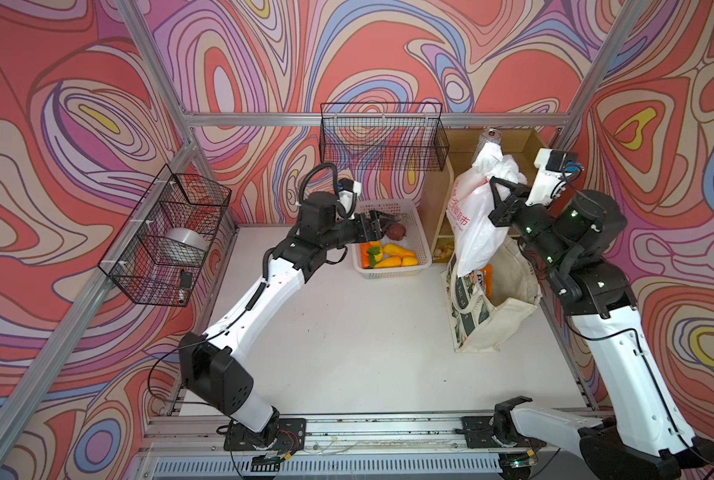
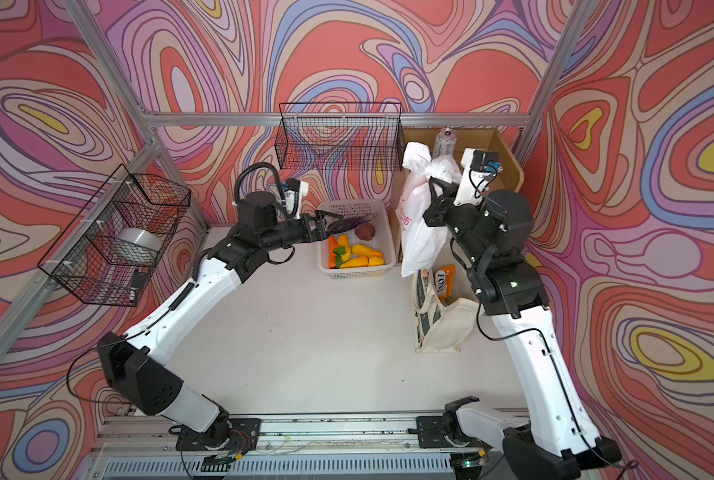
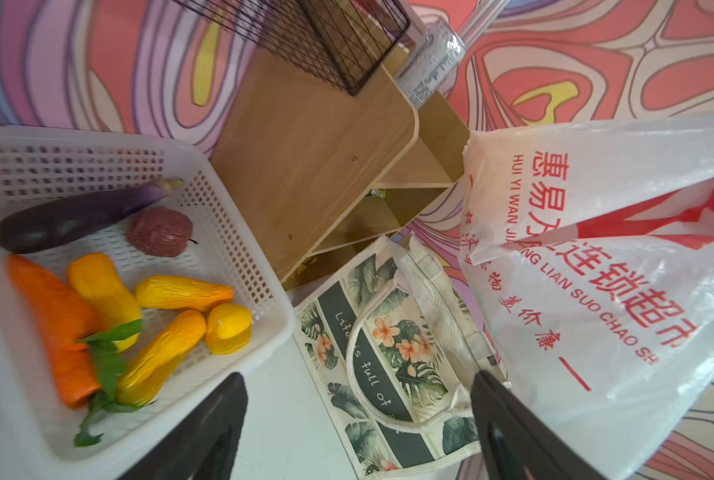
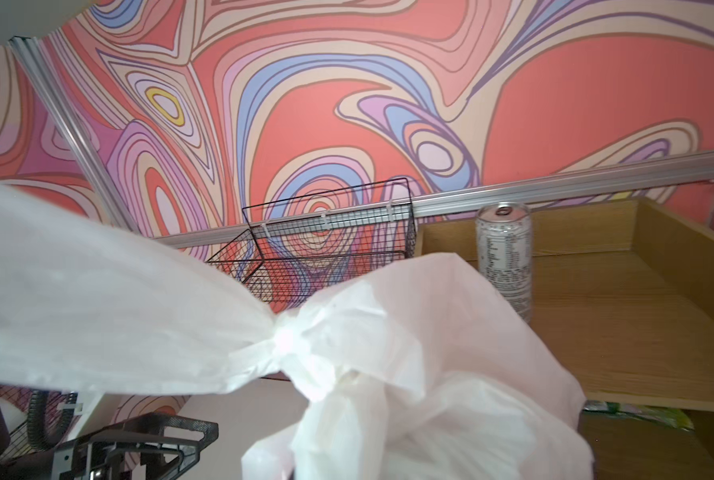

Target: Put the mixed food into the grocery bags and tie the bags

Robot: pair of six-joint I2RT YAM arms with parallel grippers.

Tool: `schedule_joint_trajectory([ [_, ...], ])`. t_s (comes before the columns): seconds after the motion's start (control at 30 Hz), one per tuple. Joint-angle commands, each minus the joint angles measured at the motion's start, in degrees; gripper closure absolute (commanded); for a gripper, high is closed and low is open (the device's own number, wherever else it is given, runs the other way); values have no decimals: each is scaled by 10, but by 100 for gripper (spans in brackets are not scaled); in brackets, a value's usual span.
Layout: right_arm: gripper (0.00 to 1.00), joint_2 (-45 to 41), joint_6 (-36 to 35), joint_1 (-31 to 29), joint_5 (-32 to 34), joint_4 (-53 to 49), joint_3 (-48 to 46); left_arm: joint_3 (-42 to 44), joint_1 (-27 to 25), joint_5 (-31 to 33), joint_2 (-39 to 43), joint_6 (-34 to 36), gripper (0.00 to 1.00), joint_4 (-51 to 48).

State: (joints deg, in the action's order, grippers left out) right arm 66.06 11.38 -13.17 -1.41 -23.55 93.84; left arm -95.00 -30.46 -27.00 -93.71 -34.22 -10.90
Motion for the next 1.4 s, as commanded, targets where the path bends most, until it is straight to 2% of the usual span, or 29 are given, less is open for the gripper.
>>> schedule_joint_trajectory([
  [0.0,100,-27,-41,16,35,-16,10,-84,-51,25,-63,28,13,-71],
  [0.23,100,-57,-86,23,110,-34,-3,-269,-139,39,-228,27,16,-143],
  [0.47,100,-65,-117,22,160,-47,-1,-437,-174,49,-364,18,16,-200],
  [0.73,100,-58,-121,25,170,-41,-8,-491,-185,54,-434,2,17,-207],
  [0.9,100,-48,-112,26,154,-35,-7,-492,-190,46,-454,2,40,-205],
  [1.0,100,-44,-107,27,145,-34,-6,-491,-190,32,-461,5,73,-204],
  [1.07,100,-43,-102,27,140,-33,-7,-479,-190,22,-457,7,87,-191],
  [1.1,100,-43,-101,27,138,-34,-8,-470,-191,20,-451,7,99,-182],
  [1.27,100,-44,-96,27,124,-34,-11,-436,-191,18,-411,21,100,-161],
  [1.37,100,-45,-92,27,99,-33,-15,-391,-191,34,-358,48,100,-161],
])
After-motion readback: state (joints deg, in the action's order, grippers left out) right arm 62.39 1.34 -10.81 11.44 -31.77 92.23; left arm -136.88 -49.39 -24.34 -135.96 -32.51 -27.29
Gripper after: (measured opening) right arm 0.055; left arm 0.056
